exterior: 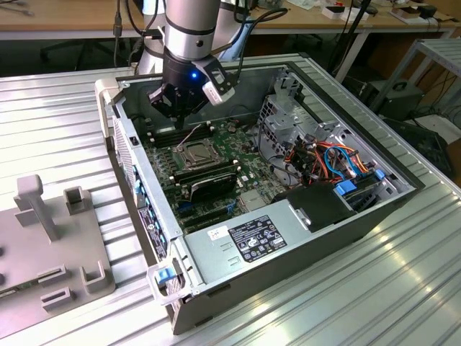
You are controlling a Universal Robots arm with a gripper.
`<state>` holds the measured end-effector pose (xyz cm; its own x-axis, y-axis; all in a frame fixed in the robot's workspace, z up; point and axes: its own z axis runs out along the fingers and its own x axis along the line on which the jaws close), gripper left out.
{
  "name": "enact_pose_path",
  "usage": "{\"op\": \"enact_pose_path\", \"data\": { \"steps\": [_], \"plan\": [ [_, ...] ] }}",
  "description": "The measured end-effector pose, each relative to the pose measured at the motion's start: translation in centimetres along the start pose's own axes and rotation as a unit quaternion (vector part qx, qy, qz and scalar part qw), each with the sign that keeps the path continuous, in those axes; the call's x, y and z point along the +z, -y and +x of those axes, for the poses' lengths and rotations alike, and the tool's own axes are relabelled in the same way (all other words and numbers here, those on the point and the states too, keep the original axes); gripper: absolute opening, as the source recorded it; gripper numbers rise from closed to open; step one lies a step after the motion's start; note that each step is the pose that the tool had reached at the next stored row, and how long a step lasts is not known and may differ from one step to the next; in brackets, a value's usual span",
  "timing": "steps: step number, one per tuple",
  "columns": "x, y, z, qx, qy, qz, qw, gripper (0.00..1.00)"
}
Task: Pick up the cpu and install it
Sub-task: 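Install the first cpu locking lever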
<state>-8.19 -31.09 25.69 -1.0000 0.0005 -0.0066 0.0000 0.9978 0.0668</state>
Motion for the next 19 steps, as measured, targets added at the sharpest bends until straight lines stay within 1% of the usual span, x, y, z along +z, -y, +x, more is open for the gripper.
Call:
{"op": "enact_pose_path", "data": {
  "steps": [14,19],
  "plan": [
    [0.01,0.00,-0.14,0.000,0.0000,0.0000,1.00000,0.11],
    [0.06,0.00,-0.48,0.000,0.0000,0.0000,1.00000,0.11]
  ]
}}
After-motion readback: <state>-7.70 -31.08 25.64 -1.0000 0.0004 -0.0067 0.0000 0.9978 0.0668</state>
